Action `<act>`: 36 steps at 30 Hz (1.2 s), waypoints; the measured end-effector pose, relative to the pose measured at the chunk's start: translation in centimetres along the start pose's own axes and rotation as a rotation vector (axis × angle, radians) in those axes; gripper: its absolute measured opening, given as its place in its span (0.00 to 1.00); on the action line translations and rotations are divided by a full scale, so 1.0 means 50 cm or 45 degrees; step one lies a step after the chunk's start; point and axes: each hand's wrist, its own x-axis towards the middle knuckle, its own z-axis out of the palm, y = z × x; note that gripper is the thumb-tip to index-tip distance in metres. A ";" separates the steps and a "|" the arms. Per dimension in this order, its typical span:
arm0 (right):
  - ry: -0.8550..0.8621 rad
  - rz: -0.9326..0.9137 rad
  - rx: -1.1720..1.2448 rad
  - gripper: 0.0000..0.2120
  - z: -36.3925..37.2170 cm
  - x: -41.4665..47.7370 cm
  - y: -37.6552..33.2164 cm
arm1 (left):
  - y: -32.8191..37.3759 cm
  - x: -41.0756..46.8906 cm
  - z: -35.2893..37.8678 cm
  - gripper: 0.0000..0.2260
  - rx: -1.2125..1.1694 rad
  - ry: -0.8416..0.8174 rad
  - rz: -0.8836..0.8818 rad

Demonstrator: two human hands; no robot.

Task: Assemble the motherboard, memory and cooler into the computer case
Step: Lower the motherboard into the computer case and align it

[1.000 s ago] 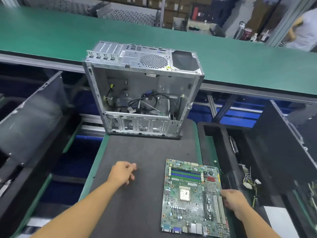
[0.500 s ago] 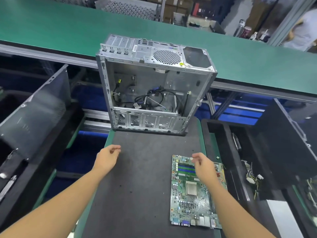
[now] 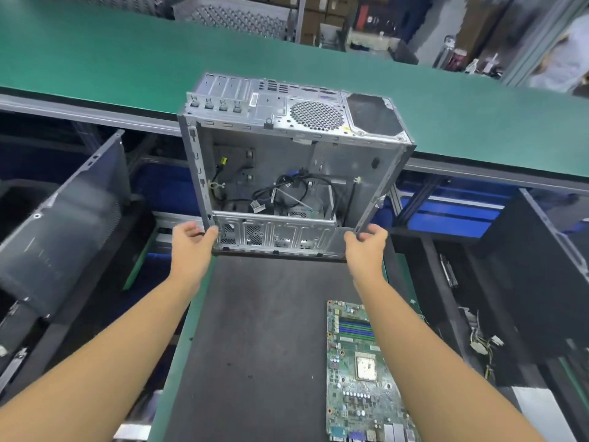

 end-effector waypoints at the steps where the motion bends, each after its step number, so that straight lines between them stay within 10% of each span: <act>1: 0.083 0.020 0.008 0.26 0.004 0.017 -0.015 | 0.016 0.017 0.004 0.26 0.022 0.000 -0.006; 6: 0.149 -0.055 -0.260 0.08 0.013 -0.003 -0.004 | -0.006 0.034 0.019 0.28 0.290 0.098 -0.027; 11: -1.436 -0.481 -1.114 0.14 0.072 -0.190 0.125 | -0.111 -0.024 -0.004 0.06 0.465 -0.193 -0.036; 13: -1.717 -0.593 -1.280 0.24 0.107 -0.256 0.176 | -0.143 -0.040 -0.019 0.04 0.754 -0.473 -0.031; 36: -1.423 -0.902 -1.535 0.09 0.189 -0.345 0.226 | -0.196 -0.091 -0.095 0.02 0.966 -0.716 -0.096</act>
